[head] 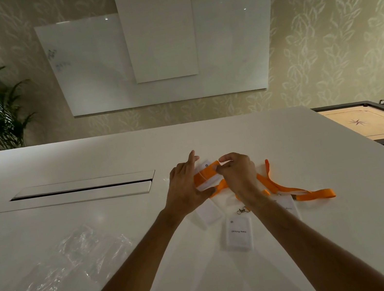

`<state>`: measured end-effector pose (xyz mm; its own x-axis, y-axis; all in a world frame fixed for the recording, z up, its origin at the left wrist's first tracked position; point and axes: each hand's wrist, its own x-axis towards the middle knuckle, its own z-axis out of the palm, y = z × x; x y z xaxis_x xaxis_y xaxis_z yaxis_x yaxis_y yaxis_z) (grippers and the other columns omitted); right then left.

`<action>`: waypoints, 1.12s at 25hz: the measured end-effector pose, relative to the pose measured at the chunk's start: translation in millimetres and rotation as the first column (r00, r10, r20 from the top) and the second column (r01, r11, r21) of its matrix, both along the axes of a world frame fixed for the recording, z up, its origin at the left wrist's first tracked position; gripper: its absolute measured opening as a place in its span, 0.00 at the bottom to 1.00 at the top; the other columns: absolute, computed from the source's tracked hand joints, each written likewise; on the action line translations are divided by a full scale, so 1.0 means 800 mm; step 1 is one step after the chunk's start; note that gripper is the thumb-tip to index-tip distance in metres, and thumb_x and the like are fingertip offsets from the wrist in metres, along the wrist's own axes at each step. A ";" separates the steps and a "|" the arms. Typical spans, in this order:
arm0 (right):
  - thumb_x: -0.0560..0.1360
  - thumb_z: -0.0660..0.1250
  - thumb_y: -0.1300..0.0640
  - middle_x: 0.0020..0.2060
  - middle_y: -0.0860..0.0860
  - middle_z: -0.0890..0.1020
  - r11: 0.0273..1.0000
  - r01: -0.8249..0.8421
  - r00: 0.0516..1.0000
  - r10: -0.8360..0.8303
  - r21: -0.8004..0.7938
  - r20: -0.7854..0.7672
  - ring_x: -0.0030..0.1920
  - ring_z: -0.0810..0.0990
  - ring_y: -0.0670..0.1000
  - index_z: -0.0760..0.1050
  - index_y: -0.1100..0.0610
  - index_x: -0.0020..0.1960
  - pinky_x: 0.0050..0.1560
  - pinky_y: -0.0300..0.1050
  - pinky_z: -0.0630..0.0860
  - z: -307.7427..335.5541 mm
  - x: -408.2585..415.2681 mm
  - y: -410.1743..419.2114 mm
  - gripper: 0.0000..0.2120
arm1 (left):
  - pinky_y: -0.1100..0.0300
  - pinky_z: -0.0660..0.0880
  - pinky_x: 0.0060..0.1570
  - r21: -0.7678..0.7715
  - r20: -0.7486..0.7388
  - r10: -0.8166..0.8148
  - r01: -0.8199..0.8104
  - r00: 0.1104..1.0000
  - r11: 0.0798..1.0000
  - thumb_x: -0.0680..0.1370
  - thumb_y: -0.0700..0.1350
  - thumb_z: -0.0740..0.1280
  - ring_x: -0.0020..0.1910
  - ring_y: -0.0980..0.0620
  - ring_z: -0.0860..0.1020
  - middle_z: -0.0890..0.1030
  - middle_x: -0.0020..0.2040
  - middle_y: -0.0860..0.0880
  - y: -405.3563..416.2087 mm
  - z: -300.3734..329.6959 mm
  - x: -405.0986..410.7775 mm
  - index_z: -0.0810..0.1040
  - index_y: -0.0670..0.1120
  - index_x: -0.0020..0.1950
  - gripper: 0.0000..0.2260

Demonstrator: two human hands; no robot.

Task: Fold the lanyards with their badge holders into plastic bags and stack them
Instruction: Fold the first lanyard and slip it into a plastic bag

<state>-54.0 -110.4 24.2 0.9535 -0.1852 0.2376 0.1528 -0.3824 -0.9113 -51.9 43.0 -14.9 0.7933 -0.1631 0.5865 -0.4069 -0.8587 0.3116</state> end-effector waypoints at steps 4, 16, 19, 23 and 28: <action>0.69 0.72 0.60 0.39 0.50 0.85 1.000 -0.021 1.000 0.021 -0.015 -0.016 0.40 0.83 0.50 0.82 0.55 0.43 0.43 0.48 0.81 -0.003 -0.001 0.011 0.04 | 0.53 0.68 0.62 -0.003 0.114 0.014 -0.014 0.993 1.000 0.64 0.64 0.72 0.60 0.49 0.74 0.73 0.67 0.49 -0.006 -0.004 0.003 0.57 0.43 0.73 0.47; 0.66 0.75 0.58 0.30 0.45 0.83 0.994 -0.102 0.993 0.104 0.039 -0.061 0.35 0.83 0.47 0.79 0.49 0.33 0.42 0.51 0.83 0.001 -0.009 0.017 0.07 | 0.58 0.68 0.63 -0.046 0.258 0.011 0.001 0.966 0.999 0.67 0.60 0.71 0.58 0.51 0.75 0.76 0.63 0.49 -0.020 -0.013 0.005 0.63 0.41 0.71 0.39; 0.65 0.76 0.59 0.32 0.46 0.84 0.992 -0.117 0.990 0.120 0.044 -0.068 0.38 0.83 0.48 0.80 0.49 0.33 0.43 0.53 0.83 -0.001 -0.008 0.018 0.07 | 0.57 0.70 0.62 -0.052 0.250 -0.008 0.021 0.968 0.998 0.67 0.63 0.70 0.58 0.51 0.75 0.76 0.63 0.49 -0.019 -0.015 0.003 0.64 0.41 0.71 0.40; 0.65 0.76 0.61 0.35 0.47 0.84 0.990 -0.135 0.989 0.137 0.051 -0.051 0.41 0.83 0.49 0.81 0.50 0.34 0.45 0.50 0.82 -0.002 -0.006 0.014 0.08 | 0.61 0.67 0.62 -0.129 -0.032 -0.142 0.136 0.989 0.982 0.62 0.64 0.74 0.63 0.55 0.68 0.70 0.68 0.51 -0.007 0.003 -0.008 0.58 0.46 0.74 0.47; 0.65 0.77 0.61 0.31 0.46 0.83 0.982 -0.177 0.981 0.181 0.063 -0.064 0.36 0.81 0.49 0.80 0.49 0.31 0.38 0.44 0.79 -0.002 0.001 0.011 0.10 | 0.61 0.71 0.58 -0.538 -0.174 -0.207 0.083 0.963 0.839 0.74 0.48 0.69 0.57 0.55 0.76 0.79 0.59 0.55 0.011 0.028 -0.008 0.74 0.49 0.64 0.18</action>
<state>-53.3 -102.0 22.7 0.9863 -0.0209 0.1639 0.1500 -0.3023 -0.9413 -58.3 51.5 7.5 0.9012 -0.0056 0.4333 -0.3829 -0.4787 0.7901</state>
